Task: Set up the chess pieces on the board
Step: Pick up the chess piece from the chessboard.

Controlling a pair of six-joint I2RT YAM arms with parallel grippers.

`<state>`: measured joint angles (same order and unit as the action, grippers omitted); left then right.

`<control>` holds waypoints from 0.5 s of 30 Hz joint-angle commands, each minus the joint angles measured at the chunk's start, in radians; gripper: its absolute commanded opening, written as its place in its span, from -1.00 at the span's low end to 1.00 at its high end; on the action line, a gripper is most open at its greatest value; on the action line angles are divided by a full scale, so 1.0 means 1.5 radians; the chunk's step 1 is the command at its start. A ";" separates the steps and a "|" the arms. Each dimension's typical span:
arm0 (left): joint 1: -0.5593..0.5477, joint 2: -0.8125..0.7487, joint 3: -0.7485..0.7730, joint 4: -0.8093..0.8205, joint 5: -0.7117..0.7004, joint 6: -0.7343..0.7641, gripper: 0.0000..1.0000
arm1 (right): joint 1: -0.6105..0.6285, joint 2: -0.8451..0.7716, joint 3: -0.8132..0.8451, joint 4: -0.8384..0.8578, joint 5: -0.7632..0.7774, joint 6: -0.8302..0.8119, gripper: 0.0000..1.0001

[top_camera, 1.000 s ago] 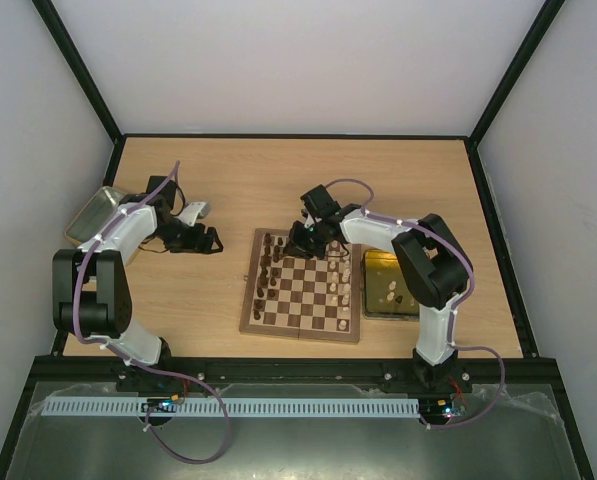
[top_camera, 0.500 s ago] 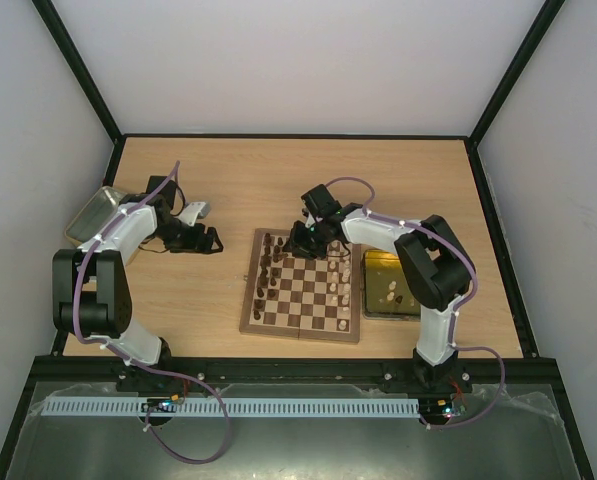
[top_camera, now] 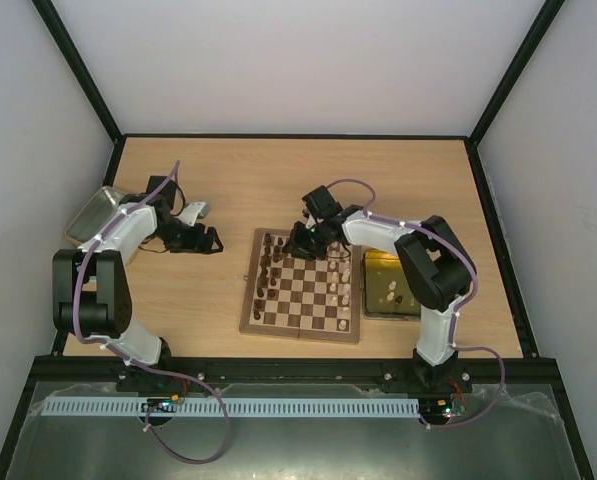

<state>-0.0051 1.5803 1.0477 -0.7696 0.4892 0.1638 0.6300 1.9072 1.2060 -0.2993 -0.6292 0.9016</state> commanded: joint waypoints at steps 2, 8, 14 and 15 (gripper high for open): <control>0.003 0.000 -0.004 -0.008 -0.002 0.000 0.67 | -0.002 -0.023 -0.030 0.030 -0.014 0.024 -0.47; 0.004 0.000 -0.004 -0.008 -0.002 -0.001 0.67 | -0.002 -0.025 -0.035 0.037 -0.017 0.028 -0.50; 0.003 0.000 -0.004 -0.007 -0.002 -0.001 0.67 | -0.002 -0.022 -0.040 0.045 -0.018 0.032 -0.54; 0.003 0.000 -0.004 -0.008 -0.002 -0.001 0.67 | -0.002 -0.022 -0.039 0.045 -0.019 0.032 -0.55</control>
<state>-0.0051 1.5803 1.0477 -0.7696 0.4892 0.1638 0.6296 1.8965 1.1652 -0.2367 -0.6567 0.9367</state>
